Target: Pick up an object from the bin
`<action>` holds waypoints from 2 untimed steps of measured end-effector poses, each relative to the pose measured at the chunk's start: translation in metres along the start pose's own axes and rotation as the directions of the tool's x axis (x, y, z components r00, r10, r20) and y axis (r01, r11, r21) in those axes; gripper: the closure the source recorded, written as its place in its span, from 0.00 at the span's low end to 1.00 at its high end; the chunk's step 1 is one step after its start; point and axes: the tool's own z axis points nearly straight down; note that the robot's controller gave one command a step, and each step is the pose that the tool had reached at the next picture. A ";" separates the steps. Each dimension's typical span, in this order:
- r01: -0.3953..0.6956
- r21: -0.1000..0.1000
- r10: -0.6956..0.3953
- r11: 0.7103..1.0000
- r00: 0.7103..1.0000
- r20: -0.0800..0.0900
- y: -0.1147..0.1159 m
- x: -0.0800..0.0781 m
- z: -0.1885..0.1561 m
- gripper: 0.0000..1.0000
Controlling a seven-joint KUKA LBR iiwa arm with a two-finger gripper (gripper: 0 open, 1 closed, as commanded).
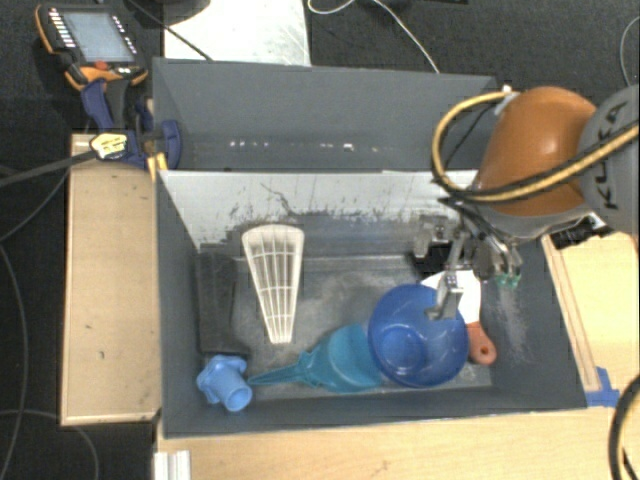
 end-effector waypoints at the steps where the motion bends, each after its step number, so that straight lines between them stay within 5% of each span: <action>1: 0.001 0.001 -0.001 1.000 1.000 0.008 0.000 -0.001 -0.005 0.00; 2: 0.123 0.001 -0.123 0.992 0.992 0.007 0.013 -0.004 0.070 0.00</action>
Offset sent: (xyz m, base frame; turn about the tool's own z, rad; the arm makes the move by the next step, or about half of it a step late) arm 0.0029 0.0195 -0.1050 -0.1736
